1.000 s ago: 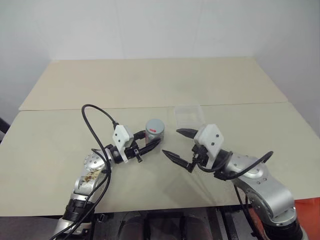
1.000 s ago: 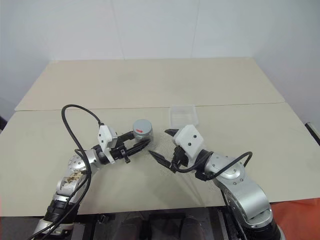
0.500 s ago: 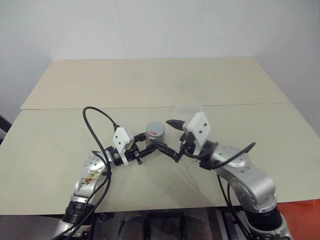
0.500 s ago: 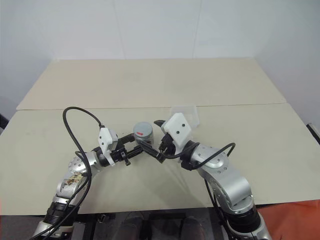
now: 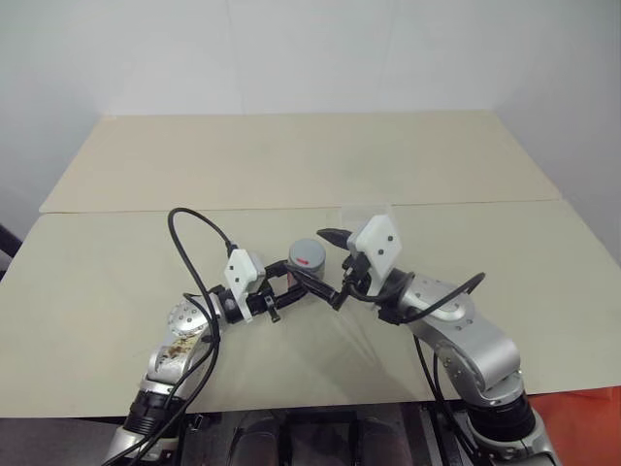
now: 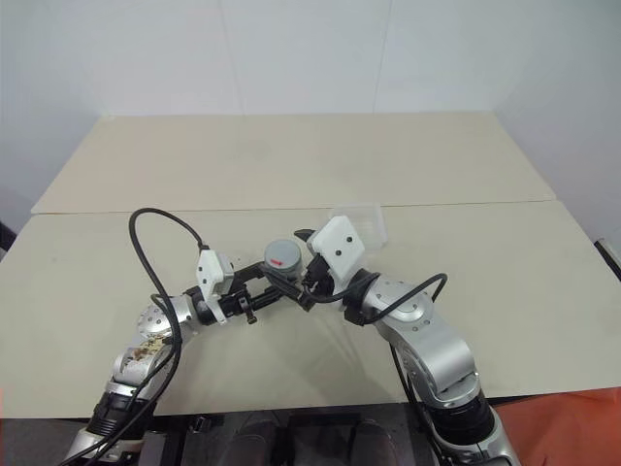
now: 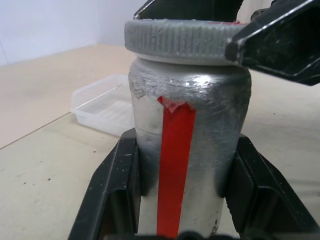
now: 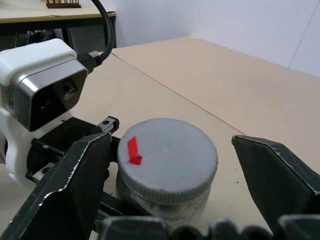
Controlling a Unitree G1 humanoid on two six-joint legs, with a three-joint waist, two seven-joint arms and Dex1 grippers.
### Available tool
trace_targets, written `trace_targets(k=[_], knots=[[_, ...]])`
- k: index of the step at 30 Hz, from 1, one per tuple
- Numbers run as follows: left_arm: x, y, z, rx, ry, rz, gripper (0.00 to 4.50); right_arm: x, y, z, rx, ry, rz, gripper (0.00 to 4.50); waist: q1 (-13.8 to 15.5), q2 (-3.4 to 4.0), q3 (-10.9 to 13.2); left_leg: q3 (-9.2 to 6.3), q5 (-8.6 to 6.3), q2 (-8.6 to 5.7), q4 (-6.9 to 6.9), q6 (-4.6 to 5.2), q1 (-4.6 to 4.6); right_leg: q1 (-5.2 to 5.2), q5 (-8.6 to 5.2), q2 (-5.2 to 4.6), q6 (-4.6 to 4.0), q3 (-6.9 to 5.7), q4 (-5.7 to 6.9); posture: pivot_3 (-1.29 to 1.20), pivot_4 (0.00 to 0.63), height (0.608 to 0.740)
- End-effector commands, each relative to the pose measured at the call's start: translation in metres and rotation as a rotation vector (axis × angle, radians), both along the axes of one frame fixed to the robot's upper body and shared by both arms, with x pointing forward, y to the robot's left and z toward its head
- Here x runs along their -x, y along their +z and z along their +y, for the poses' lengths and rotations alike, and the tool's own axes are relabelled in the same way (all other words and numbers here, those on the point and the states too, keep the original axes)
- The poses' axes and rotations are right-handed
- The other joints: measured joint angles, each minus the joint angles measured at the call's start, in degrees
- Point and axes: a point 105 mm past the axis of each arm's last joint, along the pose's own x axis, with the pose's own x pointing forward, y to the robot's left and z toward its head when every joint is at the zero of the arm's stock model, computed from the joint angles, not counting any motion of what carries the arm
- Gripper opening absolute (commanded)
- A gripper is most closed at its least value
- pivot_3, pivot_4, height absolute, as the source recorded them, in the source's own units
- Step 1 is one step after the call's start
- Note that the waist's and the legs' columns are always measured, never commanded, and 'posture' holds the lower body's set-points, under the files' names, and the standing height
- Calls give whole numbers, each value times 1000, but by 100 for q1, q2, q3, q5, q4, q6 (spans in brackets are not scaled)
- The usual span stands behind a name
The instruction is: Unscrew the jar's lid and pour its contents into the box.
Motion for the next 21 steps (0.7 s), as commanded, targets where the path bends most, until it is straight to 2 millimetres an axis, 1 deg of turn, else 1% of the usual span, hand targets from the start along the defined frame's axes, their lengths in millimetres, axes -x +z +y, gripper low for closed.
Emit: trace_targets(k=[1,3,13,21], knots=[[3,15,-4,15,-18,-72,1867,6,13,5,-25,29,-64,3589,0,0,0,0,0,0,0,0,0,0,0,0,0,0,0,0,150,740],[2,14,-4,15,-17,-71,1867,5,12,5,-16,20,-70,2919,1,0,0,0,0,0,0,0,0,0,0,0,0,0,0,0,150,740],[2,13,-3,8,-12,-71,1867,4,13,3,-22,3,-72,2919,0,0,0,0,0,-1,0,0,0,0,0,0,0,0,0,0,150,740],[3,9,-4,-12,-17,-82,1867,9,36,-1,-183,51,-15,2919,0,0,0,0,0,0,0,0,-1,0,0,0,0,0,1,0,150,740]])
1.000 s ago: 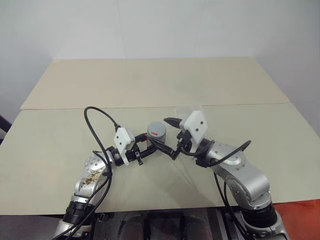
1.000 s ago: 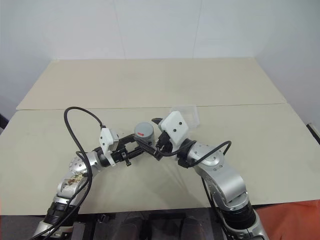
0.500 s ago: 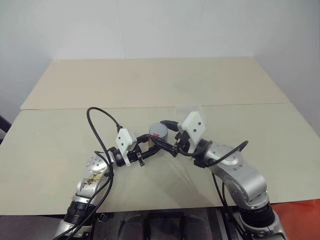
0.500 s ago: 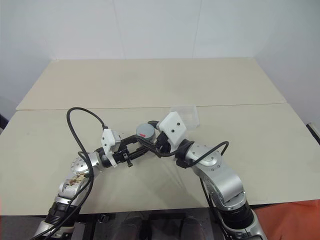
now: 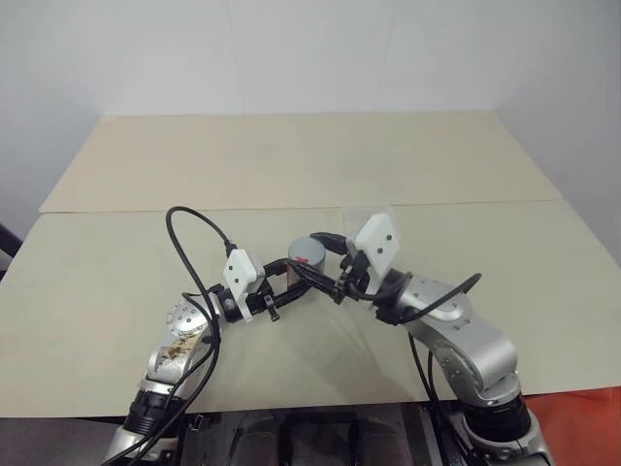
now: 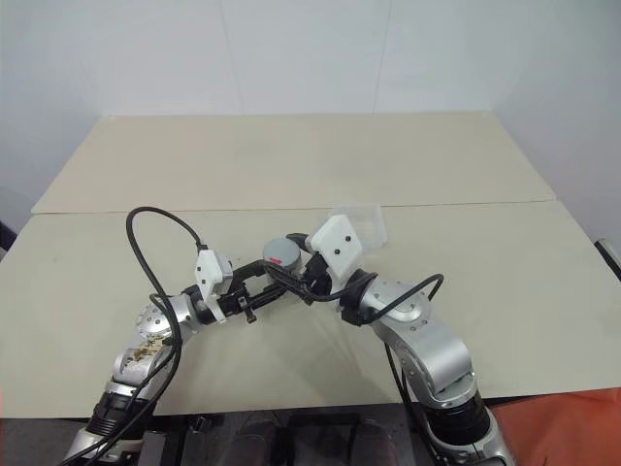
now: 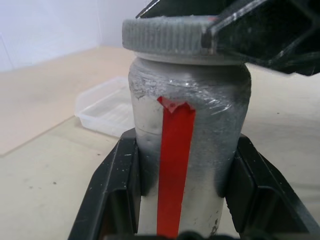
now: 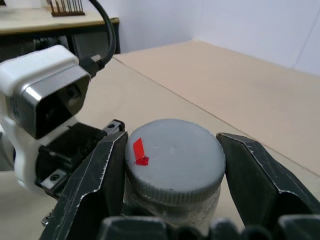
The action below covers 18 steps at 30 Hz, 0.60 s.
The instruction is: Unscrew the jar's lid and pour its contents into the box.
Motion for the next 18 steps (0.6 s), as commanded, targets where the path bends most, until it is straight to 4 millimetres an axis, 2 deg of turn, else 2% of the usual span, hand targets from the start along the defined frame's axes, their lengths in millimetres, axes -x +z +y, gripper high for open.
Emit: trace_targets(k=[1,6,8,11,14,18], knots=[[3,7,-4,5,-19,-41,1867,9,30,-2,-111,38,-45,2919,-2,0,0,0,0,0,0,0,1,0,0,0,0,0,1,0,150,740],[2,9,-5,10,-19,-43,1867,8,38,-7,-177,41,-11,2919,2,0,0,0,0,1,0,0,0,1,0,0,0,0,1,0,150,740],[1,9,-4,12,-17,-44,1867,2,39,-19,-168,-36,-26,2919,2,0,0,0,0,0,0,0,0,0,0,0,0,0,1,0,150,740],[1,10,-2,18,-8,-45,1867,-14,29,-49,-75,-223,-33,2919,16,0,0,0,0,0,0,0,0,0,0,0,0,0,1,0,150,740],[-2,11,0,26,9,-42,1867,-21,3,-83,152,-373,-23,2919,66,0,0,-1,-1,-1,0,1,-3,0,0,-1,0,-2,-2,0,150,740],[-6,16,2,73,27,-19,1867,-26,-24,-131,244,-560,132,2919,60,0,0,4,-1,-1,-2,1,-7,-7,0,-1,0,0,-4,0,150,740]])
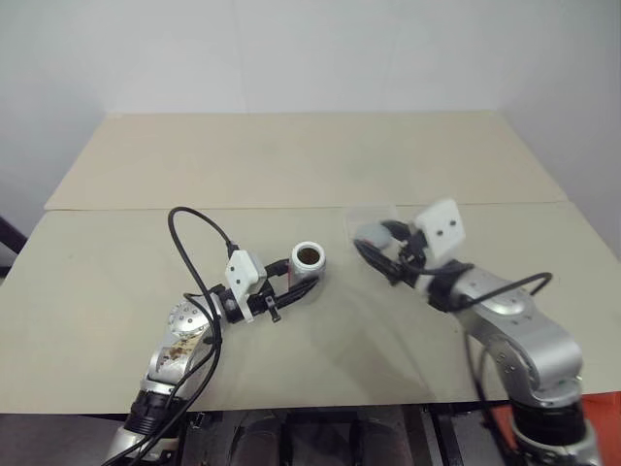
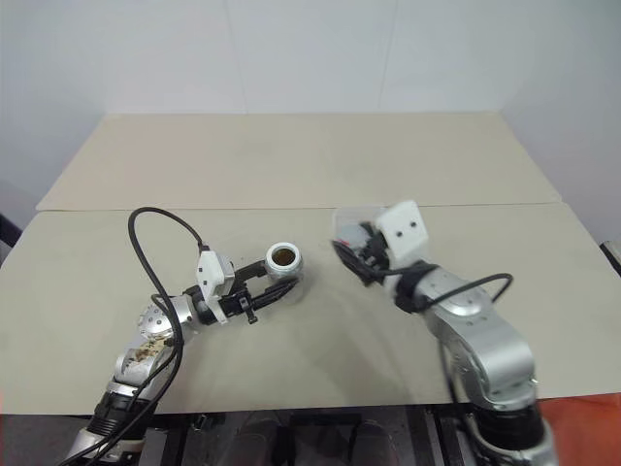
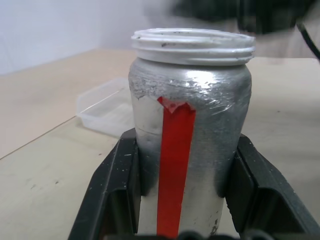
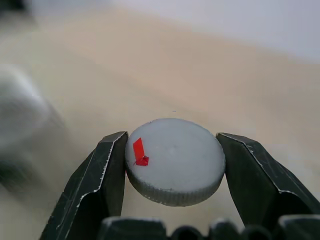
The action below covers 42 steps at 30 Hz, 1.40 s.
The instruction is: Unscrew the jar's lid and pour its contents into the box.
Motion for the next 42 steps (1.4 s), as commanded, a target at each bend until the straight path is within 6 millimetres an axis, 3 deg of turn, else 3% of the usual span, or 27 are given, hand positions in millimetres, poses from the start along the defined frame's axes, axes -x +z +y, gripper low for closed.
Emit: trace_targets(k=[1,6,13,14,16,18,20,26,31,34,39,42], knots=[[-3,16,0,47,3,-32,1867,-1,-4,-34,23,-159,50,2919,-8,0,0,0,0,1,0,0,2,2,0,0,0,1,0,0,150,740],[-6,13,-1,35,14,-36,1867,5,-41,-75,58,-358,216,2919,24,0,0,-1,-1,0,2,3,6,8,0,-1,0,3,-7,0,150,740],[-8,7,-4,13,23,-29,1867,11,-72,-86,-22,-459,367,2919,43,0,-1,-1,-2,0,2,4,6,5,0,0,0,5,-8,0,150,740],[-8,7,-5,12,21,-29,1867,12,-76,-87,-25,-465,387,3515,46,0,-1,-1,-2,0,2,4,7,7,0,0,0,5,-8,0,150,740],[-8,7,-6,11,21,-28,1867,15,-76,-86,-32,-449,405,4016,53,0,-1,-1,-3,0,3,6,6,8,0,-1,0,5,-8,0,150,740],[-10,7,-6,8,28,-29,1867,15,-72,-88,-31,-463,393,4456,62,0,-1,-4,-3,1,3,6,6,9,0,-1,0,4,-8,0,150,740],[-12,7,-6,0,39,-29,1867,14,-67,-89,-30,-464,376,4456,65,0,-1,-4,-3,1,3,6,6,8,0,-1,0,4,-7,0,150,740],[-39,17,-15,-42,111,-33,1867,10,-7,-82,-37,-374,125,4456,65,0,0,-4,-3,-4,5,8,2,6,0,-1,1,3,-8,0,150,740],[-65,25,-27,-165,123,-89,1867,13,11,-73,25,-311,67,4456,75,-1,0,-6,-4,-9,4,8,2,8,0,1,1,0,-6,0,150,740],[-93,32,-35,-258,191,-143,1867,13,13,-71,28,-315,47,4456,79,-1,0,-8,-4,-14,5,9,-3,8,1,1,2,-4,-6,0,150,740],[-121,54,-68,-433,241,-422,1867,16,11,-69,29,-329,39,4456,115,-6,2,-14,-4,-23,5,14,-18,6,5,1,10,-11,-15,0,150,740],[-132,61,-92,-642,298,-700,1867,20,12,-65,30,-329,27,4456,138,-10,5,-13,-8,-29,3,19,-24,3,6,-1,13,-11,-25,0,150,740]])
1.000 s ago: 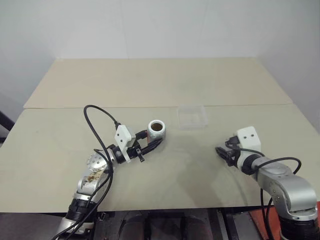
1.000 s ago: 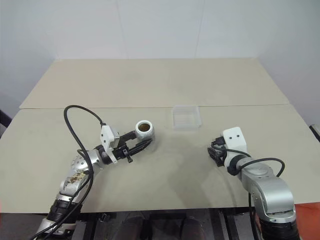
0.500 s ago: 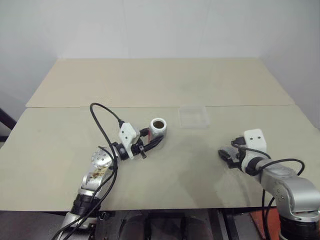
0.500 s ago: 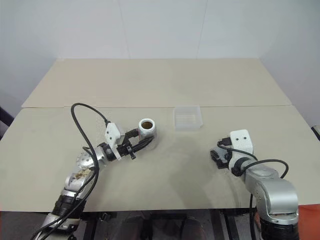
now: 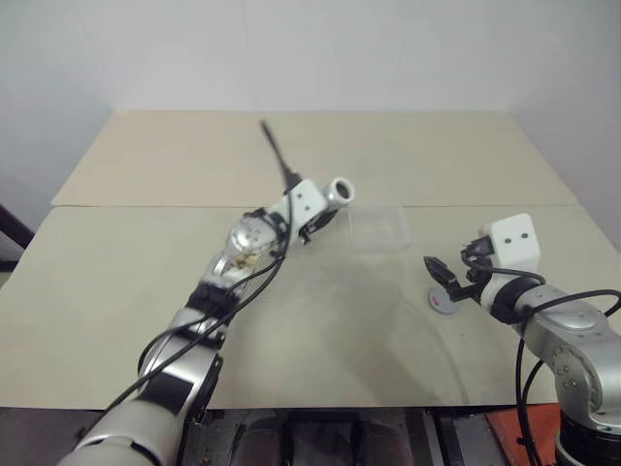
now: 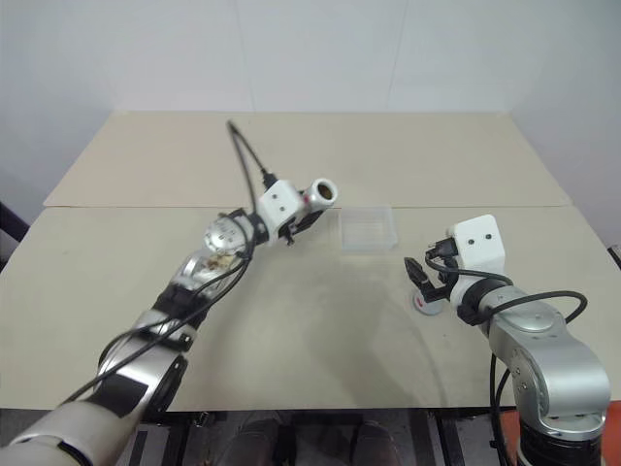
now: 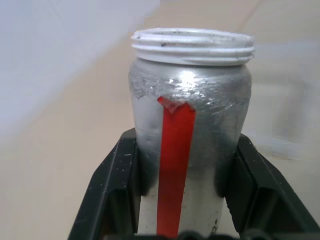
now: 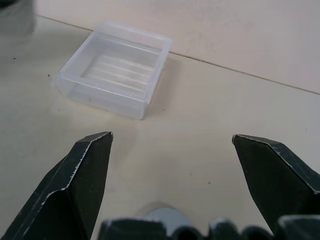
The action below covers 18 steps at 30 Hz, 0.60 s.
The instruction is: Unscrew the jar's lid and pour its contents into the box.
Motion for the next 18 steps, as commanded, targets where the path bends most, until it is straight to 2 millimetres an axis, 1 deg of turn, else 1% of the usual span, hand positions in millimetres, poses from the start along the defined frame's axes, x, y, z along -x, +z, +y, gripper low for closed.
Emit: trace_targets(k=[1,4,7,8,9,11,12,14,16,18], knots=[[-5,9,-27,-286,10,-355,1867,6,14,3,8,-9,-79,4456,12,-3,2,-1,-1,-3,0,2,-2,0,0,-2,2,-1,0,0,150,740],[-7,12,-43,-511,-7,-599,1867,11,11,1,6,-33,-76,4456,23,-8,5,-2,-3,-7,-1,5,-6,-1,0,-5,7,-1,-3,0,150,740],[-6,11,-49,-721,-43,-839,1867,16,10,0,10,-49,-78,4456,21,-8,5,-2,-5,-7,0,9,-13,-7,-2,-7,12,0,-2,0,150,740],[-6,13,-50,-752,-47,-896,1867,18,10,-1,14,-57,-78,4456,14,-9,5,-2,-5,-7,-1,9,-14,-9,-2,-7,12,-1,-2,0,150,740],[-5,14,-53,-816,-61,-1000,1867,20,9,-2,18,-68,-76,4456,10,-9,6,-2,-5,-6,-1,9,-15,-11,-3,-7,13,0,-1,0,150,740],[-2,19,-58,-842,-74,-1100,1867,22,7,-3,20,-81,-74,4456,10,-9,6,-2,-5,-5,0,9,-20,-17,-3,-7,13,1,2,0,150,740],[-1,19,-61,-895,-91,-1181,1867,24,7,-4,21,-89,-73,4456,9,-9,6,-2,-5,-4,1,9,-22,-19,-3,-7,13,1,3,0,150,740],[2,17,-65,-954,-121,-1258,1867,27,7,-3,23,-101,-75,4456,21,-10,6,-4,-5,-3,3,8,-33,-28,-3,-7,13,0,5,0,150,740],[0,13,-64,-1009,-136,-1267,1867,29,7,-3,22,-108,-78,4456,29,-10,6,-2,-4,-5,7,8,-48,-43,-3,-8,13,1,9,0,150,740],[-1,14,-64,-1034,-132,-1283,1867,31,8,-2,14,-114,-83,4456,25,-10,6,1,-4,-4,6,8,-50,-48,-3,-9,13,2,9,0,150,740]])
